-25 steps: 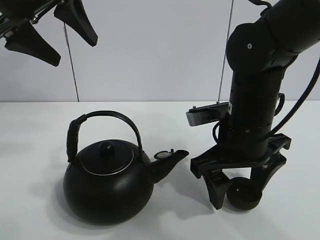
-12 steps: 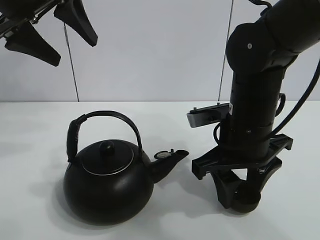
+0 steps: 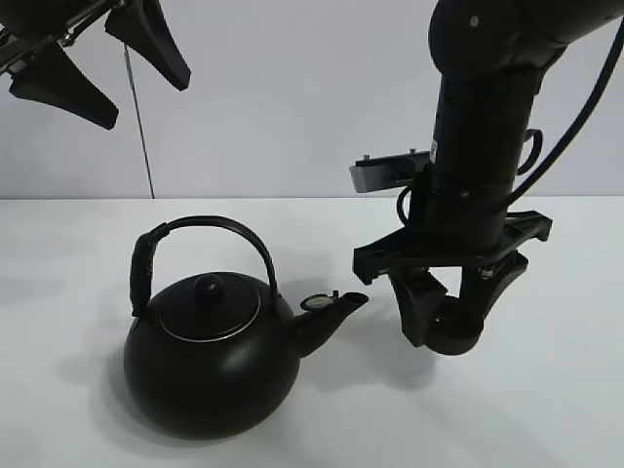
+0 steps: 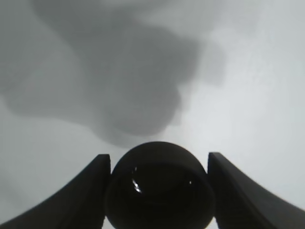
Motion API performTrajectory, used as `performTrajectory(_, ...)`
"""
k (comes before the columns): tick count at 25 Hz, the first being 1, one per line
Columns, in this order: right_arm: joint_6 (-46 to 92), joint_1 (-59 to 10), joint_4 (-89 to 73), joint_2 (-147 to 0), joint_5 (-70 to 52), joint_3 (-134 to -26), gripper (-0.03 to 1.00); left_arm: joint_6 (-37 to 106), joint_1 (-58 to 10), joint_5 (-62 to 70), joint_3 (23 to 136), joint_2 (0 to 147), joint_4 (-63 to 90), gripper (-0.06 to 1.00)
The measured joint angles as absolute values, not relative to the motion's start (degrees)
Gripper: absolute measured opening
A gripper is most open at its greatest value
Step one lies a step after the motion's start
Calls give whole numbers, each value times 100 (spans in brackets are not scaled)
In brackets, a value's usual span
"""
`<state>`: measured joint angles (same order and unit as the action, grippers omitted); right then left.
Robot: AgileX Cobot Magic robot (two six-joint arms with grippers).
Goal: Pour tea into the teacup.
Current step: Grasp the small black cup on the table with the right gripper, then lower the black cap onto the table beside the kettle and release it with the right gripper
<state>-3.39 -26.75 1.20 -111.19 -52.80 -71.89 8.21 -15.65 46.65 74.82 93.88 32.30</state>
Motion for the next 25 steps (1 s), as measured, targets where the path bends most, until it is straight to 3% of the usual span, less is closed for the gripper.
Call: performTrajectory(25, -1000, -2675, -208, -11119, -4827, -7284, 40, 821, -1565, 4665, 7482, 9388, 3230, 54)
